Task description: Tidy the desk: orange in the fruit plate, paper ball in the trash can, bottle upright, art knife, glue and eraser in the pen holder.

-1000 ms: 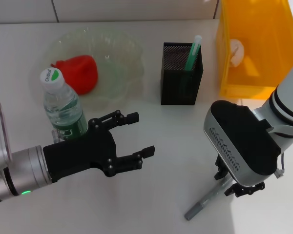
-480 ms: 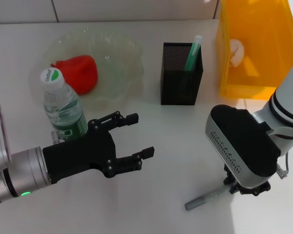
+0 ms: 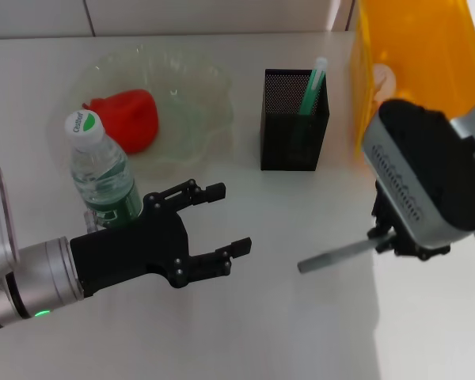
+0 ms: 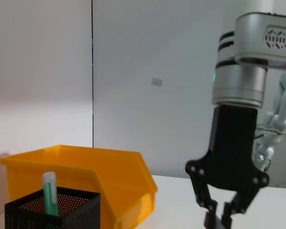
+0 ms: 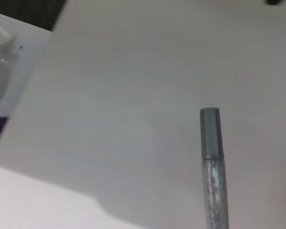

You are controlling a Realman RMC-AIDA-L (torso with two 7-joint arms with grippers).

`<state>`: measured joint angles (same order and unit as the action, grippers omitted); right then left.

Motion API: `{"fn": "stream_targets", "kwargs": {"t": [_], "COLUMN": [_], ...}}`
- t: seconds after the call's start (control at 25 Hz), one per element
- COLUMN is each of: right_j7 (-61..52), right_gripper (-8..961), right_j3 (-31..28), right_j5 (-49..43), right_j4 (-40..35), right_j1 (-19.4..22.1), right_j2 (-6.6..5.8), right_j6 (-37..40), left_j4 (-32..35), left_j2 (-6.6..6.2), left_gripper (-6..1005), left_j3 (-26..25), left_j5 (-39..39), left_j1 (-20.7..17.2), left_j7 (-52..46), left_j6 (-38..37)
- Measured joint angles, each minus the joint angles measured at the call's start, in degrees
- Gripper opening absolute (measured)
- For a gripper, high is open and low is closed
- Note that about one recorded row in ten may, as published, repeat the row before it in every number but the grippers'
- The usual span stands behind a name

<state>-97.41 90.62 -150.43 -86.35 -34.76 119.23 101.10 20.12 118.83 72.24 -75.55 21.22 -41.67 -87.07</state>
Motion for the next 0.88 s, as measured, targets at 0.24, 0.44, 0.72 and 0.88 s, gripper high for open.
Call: {"fn": "stream_targets", "kwargs": {"t": [0.24,0.44,0.72,0.88], "right_j7": [2.45,4.46,6.85,9.77], "right_gripper": [134,135,136,136], "right_j3": [-7.37,-8.02,-2.76,-1.65], "right_j5": [-6.75,-13.29,-16.78,-16.94], "right_j4": [-12.44,-16.57,-13.76,-12.33], "right_j1": [-0.06,-1.02,-2.64,-4.31], "right_j2": [-0.05,-0.05,0.06,-0.11], "right_j6": [-2.99,-11.60,-17.90,-17.86], "left_j4": [0.00,0.61,0.76,0.80], "left_j2": [0.02,0.16,0.27,0.32], "left_gripper": [802,802,802,802], "left_j3": [0.00,0.00,0.00,0.00], "left_j5": [0.30,0.32,0.32,0.36], "left_j1": [0.35,0.61,0.74,0.74], "left_j7": [0.15,0.18,0.19,0.19], "left_j6": [-0.04,-0.22,-0.74,-0.81]}}
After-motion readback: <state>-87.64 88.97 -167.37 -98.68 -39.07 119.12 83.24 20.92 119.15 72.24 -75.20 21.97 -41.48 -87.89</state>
